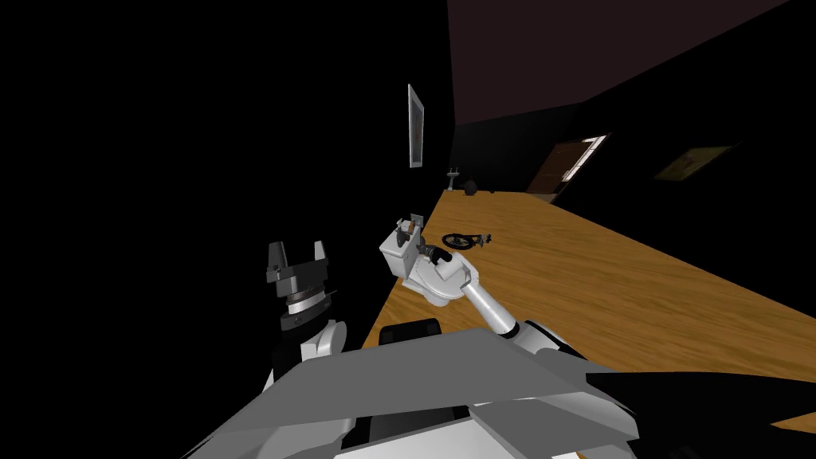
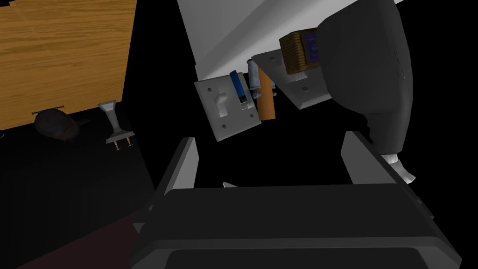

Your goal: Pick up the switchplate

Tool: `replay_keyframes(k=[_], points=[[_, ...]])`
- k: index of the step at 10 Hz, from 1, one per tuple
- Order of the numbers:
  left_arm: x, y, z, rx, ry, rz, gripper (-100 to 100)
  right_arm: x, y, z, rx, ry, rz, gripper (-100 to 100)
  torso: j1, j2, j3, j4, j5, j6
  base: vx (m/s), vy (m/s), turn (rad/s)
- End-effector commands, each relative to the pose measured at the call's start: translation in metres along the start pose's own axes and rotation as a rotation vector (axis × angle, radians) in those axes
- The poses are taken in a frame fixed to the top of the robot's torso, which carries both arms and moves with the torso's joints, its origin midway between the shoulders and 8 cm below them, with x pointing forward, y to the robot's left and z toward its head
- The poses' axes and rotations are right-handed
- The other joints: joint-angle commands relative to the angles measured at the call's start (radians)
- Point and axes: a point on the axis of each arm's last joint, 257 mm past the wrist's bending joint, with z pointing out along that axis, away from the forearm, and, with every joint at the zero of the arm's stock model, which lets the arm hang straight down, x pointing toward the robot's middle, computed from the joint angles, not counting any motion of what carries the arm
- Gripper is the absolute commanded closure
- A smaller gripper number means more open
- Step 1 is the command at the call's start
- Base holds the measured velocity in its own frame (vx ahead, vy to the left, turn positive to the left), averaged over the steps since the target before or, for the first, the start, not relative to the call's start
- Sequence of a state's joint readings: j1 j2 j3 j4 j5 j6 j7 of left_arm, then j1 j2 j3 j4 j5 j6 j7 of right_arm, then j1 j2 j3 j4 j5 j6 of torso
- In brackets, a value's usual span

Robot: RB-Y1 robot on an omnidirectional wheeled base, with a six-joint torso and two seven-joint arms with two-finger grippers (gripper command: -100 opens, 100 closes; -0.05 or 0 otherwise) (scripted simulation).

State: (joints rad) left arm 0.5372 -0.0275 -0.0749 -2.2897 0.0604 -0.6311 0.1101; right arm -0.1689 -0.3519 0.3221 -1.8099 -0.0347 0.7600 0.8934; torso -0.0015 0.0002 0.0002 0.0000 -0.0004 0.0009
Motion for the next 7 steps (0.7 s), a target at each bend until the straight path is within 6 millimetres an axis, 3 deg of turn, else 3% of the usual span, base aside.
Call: replay_keyframes(k=[1,7], points=[[0.000,0.000,0.000,0.000,0.000,0.000,0,0.004,-0.002,0.000,0.013,0.019,-0.014,-100,0.000,0.000,0.000,0.000,0.000,0.000,-0.005,-0.010,0.001],[0.000,0.000,0.000,0.000,0.000,0.000,0,0.015,-0.007,0.019,0.082,0.163,-0.264,-100,0.000,-0.001,0.000,0.000,0.000,0.000,-0.007,-0.022,0.107]])
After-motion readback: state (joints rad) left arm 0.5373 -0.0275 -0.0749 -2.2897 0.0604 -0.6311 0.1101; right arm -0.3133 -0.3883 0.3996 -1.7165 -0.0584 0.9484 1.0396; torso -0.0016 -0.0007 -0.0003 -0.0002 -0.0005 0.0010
